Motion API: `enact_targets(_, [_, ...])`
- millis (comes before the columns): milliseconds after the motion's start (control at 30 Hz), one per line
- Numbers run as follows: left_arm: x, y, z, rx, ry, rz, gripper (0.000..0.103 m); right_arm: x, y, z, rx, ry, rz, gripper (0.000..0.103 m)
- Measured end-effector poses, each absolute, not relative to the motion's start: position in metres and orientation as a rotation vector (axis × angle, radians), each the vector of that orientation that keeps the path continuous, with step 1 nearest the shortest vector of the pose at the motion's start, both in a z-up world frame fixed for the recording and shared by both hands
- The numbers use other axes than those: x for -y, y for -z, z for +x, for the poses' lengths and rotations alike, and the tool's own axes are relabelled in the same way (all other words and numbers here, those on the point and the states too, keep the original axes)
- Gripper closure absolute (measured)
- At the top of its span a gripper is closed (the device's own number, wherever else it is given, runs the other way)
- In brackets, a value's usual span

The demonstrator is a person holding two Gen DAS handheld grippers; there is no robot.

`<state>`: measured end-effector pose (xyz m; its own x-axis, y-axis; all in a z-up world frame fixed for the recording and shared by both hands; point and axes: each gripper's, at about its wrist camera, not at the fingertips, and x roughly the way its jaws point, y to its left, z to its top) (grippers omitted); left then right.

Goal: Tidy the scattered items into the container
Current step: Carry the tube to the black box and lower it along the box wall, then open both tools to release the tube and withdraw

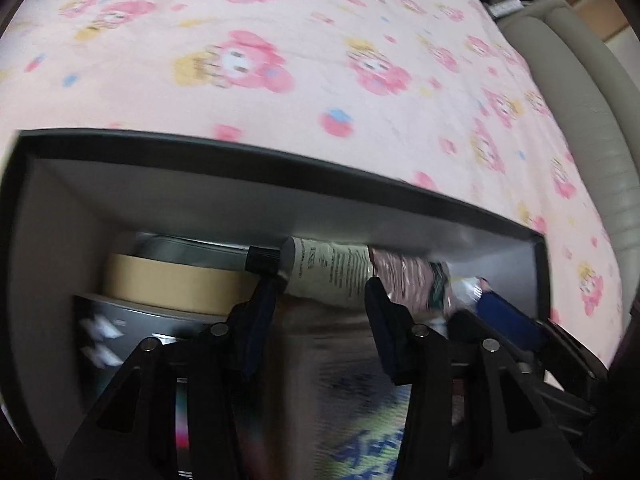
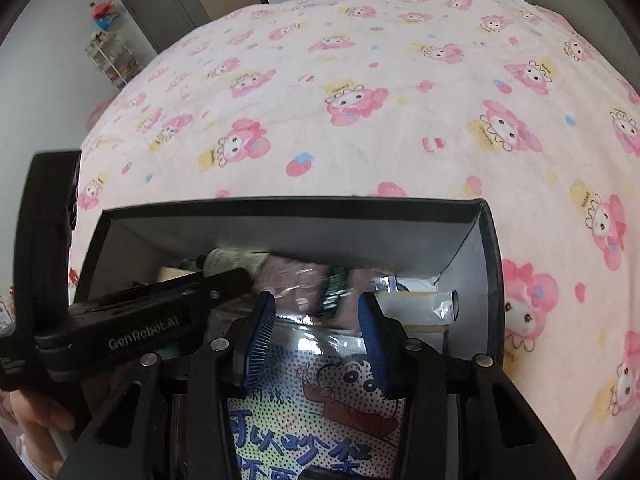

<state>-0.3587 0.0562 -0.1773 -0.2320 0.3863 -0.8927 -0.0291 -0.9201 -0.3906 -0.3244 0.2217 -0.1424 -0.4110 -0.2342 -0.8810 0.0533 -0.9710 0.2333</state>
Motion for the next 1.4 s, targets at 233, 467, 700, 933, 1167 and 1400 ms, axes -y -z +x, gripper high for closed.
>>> enact_targets(233, [-0.05, 0.16, -0.349, 0.5, -2.302, -1.662, 0.062, -0.236, 0.125, -0.314, 0.316, 2.547, 1.576, 0.068])
enact_targets(467, [-0.022, 0.165, -0.357, 0.528, -2.46, -1.8, 0.051, -0.237, 0.131, -0.318, 0.269, 2.579, 1.594, 0.068])
enact_targets(700, [-0.043, 0.18, -0.364, 0.527, -2.318, -1.806, 0.052, -0.231, 0.136, -0.321, 0.146, 2.619, 1.627, 0.068])
enact_targets(933, [-0.057, 0.177, -0.367, 0.454, -2.289, -1.777, 0.066, -0.242, 0.133, -0.32, 0.208, 2.622, 1.658, 0.067])
enact_targets(1167, [-0.036, 0.175, -0.36, 0.608, -2.302, -1.751, 0.06, -0.242, 0.131, -0.32, 0.234, 2.614, 1.66, 0.067])
enact_targets(1400, [-0.048, 0.17, -0.36, 0.551, -2.21, -1.767, 0.057, -0.231, 0.135, -0.318, 0.047, 2.629, 1.64, 0.067])
